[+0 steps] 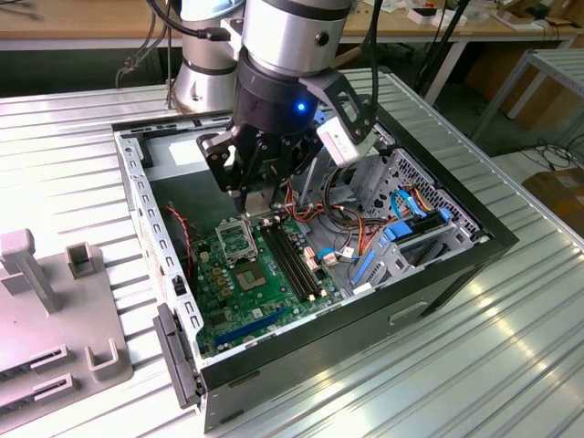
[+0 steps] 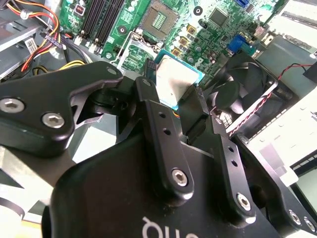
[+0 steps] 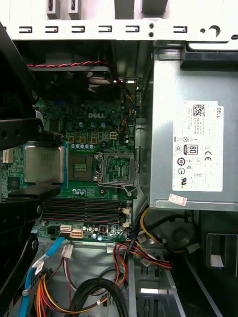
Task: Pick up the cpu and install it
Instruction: 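Place the cpu into insertion slot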
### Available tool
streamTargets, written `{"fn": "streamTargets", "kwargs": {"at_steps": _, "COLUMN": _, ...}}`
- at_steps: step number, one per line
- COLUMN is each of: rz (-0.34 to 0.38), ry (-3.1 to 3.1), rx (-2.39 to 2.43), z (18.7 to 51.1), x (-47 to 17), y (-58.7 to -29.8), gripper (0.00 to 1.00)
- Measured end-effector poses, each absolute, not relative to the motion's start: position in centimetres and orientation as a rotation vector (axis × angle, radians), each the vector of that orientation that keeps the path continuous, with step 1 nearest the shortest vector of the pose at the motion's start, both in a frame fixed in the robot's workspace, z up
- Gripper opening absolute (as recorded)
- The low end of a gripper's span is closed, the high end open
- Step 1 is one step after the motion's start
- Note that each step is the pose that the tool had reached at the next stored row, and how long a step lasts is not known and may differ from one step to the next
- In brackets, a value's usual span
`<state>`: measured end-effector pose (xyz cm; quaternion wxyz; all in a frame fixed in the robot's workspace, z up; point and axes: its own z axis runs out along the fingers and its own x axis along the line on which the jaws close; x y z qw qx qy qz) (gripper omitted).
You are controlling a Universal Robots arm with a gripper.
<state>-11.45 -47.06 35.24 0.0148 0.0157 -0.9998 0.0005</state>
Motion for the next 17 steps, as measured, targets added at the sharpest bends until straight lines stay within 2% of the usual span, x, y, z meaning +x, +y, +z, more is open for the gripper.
{"fn": "streamTargets", "kwargs": {"at_steps": 17, "rz": 0.001, "ry": -3.112, "rx": 0.049, "z": 34.76, "x": -11.45, "y": -47.06, "gripper": 0.44}}
